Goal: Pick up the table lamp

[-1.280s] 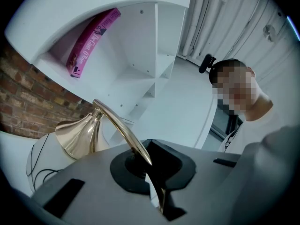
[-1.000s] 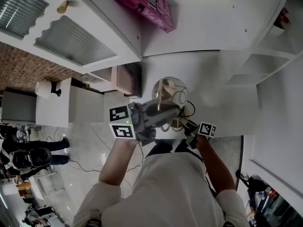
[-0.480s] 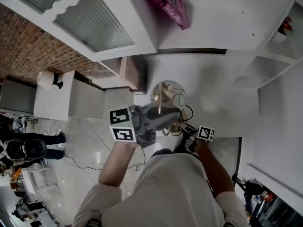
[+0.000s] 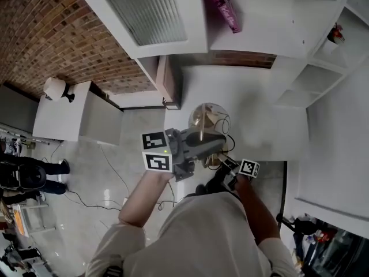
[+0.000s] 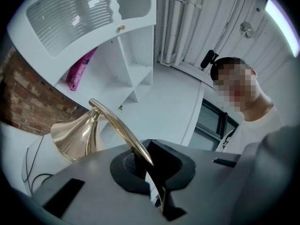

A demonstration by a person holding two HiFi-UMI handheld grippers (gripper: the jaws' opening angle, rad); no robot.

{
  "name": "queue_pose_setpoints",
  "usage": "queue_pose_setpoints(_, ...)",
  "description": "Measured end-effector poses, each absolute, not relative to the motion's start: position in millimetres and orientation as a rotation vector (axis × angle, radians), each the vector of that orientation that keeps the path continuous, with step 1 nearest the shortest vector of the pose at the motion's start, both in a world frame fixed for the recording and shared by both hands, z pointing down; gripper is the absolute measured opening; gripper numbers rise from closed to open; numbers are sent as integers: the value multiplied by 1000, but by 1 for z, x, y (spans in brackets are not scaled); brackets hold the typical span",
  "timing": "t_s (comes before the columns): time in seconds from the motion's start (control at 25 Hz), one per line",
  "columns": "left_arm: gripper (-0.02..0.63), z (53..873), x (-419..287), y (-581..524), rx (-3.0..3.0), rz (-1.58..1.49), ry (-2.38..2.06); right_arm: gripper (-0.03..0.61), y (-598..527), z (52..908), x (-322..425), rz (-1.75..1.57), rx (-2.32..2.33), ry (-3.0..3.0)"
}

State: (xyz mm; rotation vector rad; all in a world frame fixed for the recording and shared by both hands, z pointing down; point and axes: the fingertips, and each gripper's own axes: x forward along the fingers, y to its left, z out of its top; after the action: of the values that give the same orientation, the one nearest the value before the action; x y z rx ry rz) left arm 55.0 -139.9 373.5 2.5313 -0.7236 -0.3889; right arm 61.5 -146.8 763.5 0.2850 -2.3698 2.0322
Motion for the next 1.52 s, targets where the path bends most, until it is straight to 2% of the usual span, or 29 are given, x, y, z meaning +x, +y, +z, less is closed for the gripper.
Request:
queue_pose_setpoints(0.64, 14, 358, 83, -23, 2557, -375, -706, 161, -42, 751, 87, 1962, 328, -2429)
queue_pose_setpoints(1.52, 15, 327, 152, -37, 2554, -434, -822, 158, -58, 722, 146, 1954, 111, -2407)
